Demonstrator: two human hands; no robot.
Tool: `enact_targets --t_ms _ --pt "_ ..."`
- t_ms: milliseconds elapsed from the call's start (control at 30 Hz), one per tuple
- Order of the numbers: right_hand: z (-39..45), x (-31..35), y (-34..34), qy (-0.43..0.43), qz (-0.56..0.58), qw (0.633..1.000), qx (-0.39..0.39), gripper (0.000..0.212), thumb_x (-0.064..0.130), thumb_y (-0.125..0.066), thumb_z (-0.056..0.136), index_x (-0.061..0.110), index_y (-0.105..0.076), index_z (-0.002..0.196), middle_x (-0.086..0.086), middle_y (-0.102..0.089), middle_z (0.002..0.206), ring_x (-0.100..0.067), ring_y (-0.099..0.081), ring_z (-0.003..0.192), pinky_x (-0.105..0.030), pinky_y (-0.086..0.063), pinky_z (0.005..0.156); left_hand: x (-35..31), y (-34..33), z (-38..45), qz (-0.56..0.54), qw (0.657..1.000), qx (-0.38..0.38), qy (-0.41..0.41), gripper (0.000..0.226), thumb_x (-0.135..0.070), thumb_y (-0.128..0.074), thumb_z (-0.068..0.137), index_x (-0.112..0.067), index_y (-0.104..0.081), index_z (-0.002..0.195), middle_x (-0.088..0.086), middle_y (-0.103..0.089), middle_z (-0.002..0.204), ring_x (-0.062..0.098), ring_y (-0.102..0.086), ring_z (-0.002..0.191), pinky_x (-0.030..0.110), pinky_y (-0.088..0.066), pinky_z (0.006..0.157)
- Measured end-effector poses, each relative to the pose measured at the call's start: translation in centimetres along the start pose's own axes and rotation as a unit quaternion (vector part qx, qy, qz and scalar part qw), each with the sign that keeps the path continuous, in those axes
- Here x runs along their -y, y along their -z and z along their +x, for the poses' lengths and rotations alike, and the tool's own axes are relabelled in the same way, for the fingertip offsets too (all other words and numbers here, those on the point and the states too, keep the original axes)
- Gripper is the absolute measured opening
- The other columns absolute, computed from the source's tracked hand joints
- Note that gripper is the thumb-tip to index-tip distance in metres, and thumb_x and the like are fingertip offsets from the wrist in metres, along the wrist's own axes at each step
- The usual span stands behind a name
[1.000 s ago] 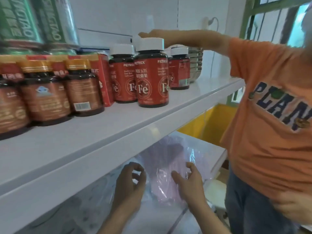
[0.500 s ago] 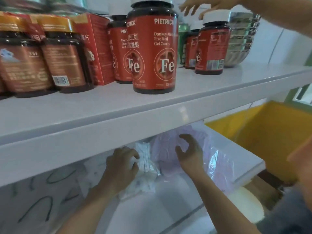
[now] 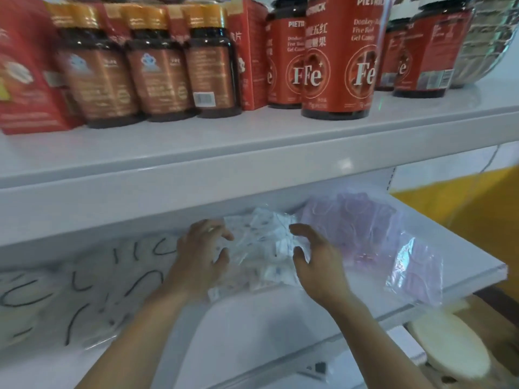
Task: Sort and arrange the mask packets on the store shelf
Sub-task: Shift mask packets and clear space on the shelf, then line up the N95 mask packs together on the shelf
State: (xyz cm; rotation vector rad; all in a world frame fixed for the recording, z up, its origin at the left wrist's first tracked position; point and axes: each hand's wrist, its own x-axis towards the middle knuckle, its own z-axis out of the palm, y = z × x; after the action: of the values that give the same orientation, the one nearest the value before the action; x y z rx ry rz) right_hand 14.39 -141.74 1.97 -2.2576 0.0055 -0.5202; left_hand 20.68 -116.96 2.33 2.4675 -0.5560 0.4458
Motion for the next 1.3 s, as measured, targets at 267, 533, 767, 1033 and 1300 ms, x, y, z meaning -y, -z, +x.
enact_targets --t_ms 267,533,767,1033,1300 --pt "-5.7 10.9 -10.0 0.063 0.051 0.995 0.059 0.038 0.007 -0.058 0.094 0.024 -0.063 0.128 0.014 -0.067 0.123 -0.006 -0.062 0.108 -0.011 -0.042 0.093 7.4 11.6 -11.3 0.046 0.997 -0.059 0.022 0.031 -0.031 -0.048 0.078 -0.019 -0.069 0.098 0.0 -0.065 0.114 0.02 -0.057 0.109 0.031 -0.046 0.088" --pt "-16.8 27.3 -24.6 0.093 0.196 0.963 0.158 0.039 0.004 -0.061 0.093 0.026 -0.062 0.126 0.018 -0.067 0.118 -0.001 -0.062 0.111 -0.032 -0.054 0.095 16.6 25.3 -28.6 0.053 0.987 -0.107 0.106 0.022 -0.026 -0.054 0.086 -0.033 -0.062 0.106 -0.011 -0.055 0.127 0.014 -0.049 0.124 0.048 -0.043 0.103" --pt "-22.1 38.3 -33.7 0.108 0.248 0.934 0.236 0.039 0.002 -0.063 0.092 0.032 -0.062 0.117 0.023 -0.066 0.114 0.006 -0.06 0.109 -0.026 -0.054 0.091 23.1 34.6 -38.1 0.072 0.966 -0.163 0.188 0.021 -0.023 -0.056 0.088 -0.033 -0.063 0.105 -0.017 -0.053 0.123 0.006 -0.048 0.122 0.041 -0.044 0.103" --pt "-20.8 41.7 -40.2 0.11 0.236 0.926 0.273 0.04 0.001 -0.064 0.091 0.033 -0.063 0.115 0.017 -0.066 0.115 0.007 -0.061 0.107 -0.008 -0.05 0.079 30.7 37.5 -40.6 0.056 0.942 -0.225 0.244 0.029 -0.009 -0.065 0.09 -0.032 -0.062 0.107 -0.024 -0.053 0.118 0.001 -0.05 0.117 0.032 -0.046 0.102" --pt "-18.8 47.4 -49.7 0.106 0.202 0.93 0.287 0.069 0.041 -0.066 0.094 0.035 -0.032 0.153 0.012 -0.039 0.152 -0.012 -0.04 0.139 -0.04 -0.039 0.115 38.9 38.3 -40.5 0.08 0.906 -0.177 0.377 0.116 -0.07 -0.076 0.066 -0.054 0.002 0.15 -0.011 0.017 0.165 0.022 0.004 0.154 0.066 -0.022 0.114"
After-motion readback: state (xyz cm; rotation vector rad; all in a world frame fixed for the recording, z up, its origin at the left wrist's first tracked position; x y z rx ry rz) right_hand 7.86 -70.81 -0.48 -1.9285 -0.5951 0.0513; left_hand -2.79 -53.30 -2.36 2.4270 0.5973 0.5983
